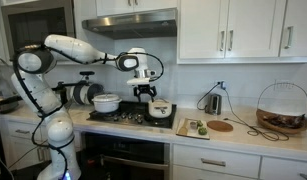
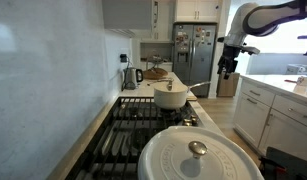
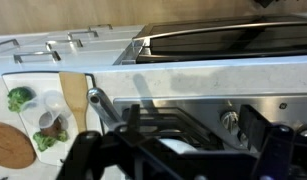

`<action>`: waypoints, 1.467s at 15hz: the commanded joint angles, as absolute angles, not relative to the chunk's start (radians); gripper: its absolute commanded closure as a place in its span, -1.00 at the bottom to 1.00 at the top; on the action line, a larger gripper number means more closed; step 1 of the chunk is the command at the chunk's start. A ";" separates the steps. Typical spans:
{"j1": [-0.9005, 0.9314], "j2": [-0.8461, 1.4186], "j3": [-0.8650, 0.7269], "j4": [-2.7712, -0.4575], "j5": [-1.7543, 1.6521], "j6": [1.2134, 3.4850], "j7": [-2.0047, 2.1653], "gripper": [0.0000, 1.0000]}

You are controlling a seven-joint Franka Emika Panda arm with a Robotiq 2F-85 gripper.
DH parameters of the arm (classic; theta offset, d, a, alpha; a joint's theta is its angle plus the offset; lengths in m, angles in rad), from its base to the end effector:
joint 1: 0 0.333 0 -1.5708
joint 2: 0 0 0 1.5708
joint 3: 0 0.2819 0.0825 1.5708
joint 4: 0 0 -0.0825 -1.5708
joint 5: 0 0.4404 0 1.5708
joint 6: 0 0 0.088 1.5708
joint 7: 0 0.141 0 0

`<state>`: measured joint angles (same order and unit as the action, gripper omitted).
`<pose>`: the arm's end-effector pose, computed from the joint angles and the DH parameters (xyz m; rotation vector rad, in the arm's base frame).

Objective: Turn the white pot to the side

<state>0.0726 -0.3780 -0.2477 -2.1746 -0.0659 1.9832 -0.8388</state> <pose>0.5248 -0.1034 0.4785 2.8878 1.0437 0.2595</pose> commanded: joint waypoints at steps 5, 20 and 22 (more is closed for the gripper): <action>0.055 -0.179 -0.230 -1.964 0.006 1.937 -1.231 -1.00; -0.035 0.167 -0.100 -1.639 0.012 1.853 -1.522 -1.00; -0.045 0.215 -0.080 -1.589 0.010 1.830 -1.514 -1.00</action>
<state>-0.0152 0.1361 -0.1148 -1.6992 -0.0067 1.8919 -1.4904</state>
